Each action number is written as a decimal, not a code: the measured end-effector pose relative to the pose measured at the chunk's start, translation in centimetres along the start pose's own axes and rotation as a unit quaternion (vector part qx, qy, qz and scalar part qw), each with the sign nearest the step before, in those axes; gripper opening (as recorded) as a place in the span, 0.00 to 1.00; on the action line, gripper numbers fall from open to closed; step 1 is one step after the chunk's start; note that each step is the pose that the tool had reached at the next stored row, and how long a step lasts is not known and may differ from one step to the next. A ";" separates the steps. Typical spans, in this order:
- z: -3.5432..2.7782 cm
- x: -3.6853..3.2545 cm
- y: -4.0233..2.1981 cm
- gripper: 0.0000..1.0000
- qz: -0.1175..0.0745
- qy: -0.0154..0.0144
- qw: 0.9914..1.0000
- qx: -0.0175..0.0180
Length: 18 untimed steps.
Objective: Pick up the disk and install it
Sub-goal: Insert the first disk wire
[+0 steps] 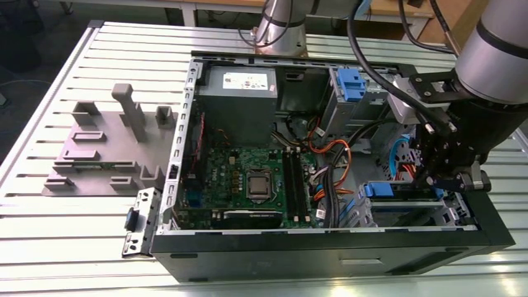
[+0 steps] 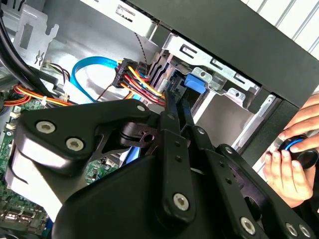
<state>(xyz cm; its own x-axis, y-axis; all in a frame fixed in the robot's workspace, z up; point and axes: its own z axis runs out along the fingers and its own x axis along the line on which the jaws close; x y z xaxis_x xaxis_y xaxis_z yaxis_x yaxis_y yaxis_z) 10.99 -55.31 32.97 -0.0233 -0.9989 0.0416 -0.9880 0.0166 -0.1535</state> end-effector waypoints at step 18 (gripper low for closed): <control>0.03 0.00 0.00 0.17 0.000 0.000 1.000 0.000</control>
<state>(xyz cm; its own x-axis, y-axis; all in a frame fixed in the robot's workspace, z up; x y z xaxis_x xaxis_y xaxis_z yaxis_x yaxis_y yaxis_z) 10.99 -55.32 32.94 -0.0233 -0.9988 0.0423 -0.9880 0.0166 -0.1536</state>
